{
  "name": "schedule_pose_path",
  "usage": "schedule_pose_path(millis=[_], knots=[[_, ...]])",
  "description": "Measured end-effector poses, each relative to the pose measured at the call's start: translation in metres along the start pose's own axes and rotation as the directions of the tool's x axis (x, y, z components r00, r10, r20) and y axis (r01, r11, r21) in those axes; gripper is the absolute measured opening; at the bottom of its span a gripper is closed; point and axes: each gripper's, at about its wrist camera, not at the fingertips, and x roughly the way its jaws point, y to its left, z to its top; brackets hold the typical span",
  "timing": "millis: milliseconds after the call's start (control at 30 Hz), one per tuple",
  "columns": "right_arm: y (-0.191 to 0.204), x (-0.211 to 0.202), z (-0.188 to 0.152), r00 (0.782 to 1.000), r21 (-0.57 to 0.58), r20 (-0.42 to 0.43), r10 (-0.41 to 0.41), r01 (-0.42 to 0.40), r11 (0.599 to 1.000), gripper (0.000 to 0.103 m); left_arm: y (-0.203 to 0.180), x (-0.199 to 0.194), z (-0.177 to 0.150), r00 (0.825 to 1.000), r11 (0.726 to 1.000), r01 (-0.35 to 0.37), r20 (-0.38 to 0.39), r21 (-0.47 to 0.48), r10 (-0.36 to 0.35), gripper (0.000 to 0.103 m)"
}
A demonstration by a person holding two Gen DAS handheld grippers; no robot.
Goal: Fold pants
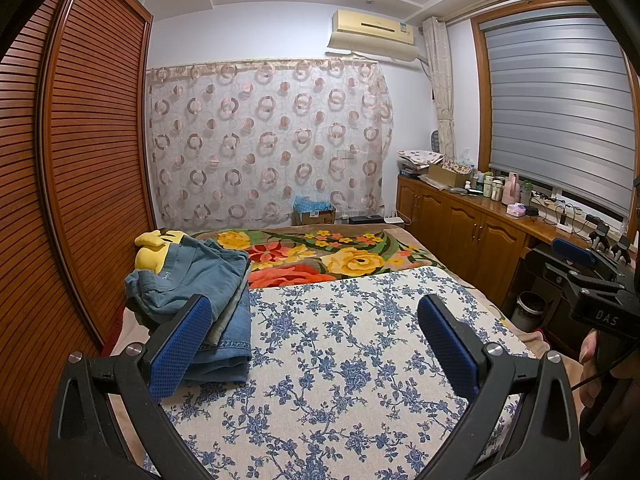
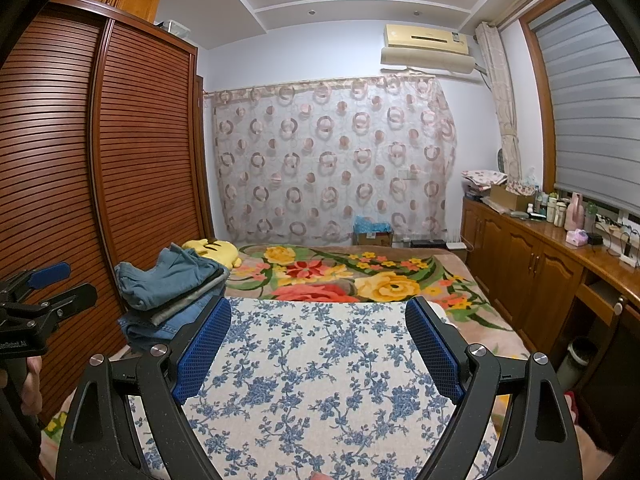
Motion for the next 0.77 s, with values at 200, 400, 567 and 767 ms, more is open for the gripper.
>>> schedule_pose_path(millis=[200,400,567,767], knots=[[-0.0001,0.0001,-0.0001,1.000,0.000,0.000,0.001,-0.001,1.000,0.090,-0.0002,0.0002,-0.0001,1.000,1.000,0.000,-0.001,0.000,0.000,0.103],[0.0004,0.0001,-0.0004,1.000,-0.001,-0.002,0.002,-0.002,1.000,0.090,-0.0002,0.0000,0.0000,1.000,1.000,0.000,0.000,0.000,0.000,0.103],[-0.0001,0.0003,0.0001,1.000,0.001,-0.001,0.003,-0.003,1.000,0.090,-0.0002,0.0001,-0.0001,1.000,1.000,0.000,0.000,-0.001,0.000,0.103],[-0.0005,0.0015,0.0001,1.000,0.000,-0.001,0.001,-0.001,1.000,0.090,-0.0003,0.0001,-0.0001,1.000,1.000,0.000,0.000,0.000,0.000,0.103]])
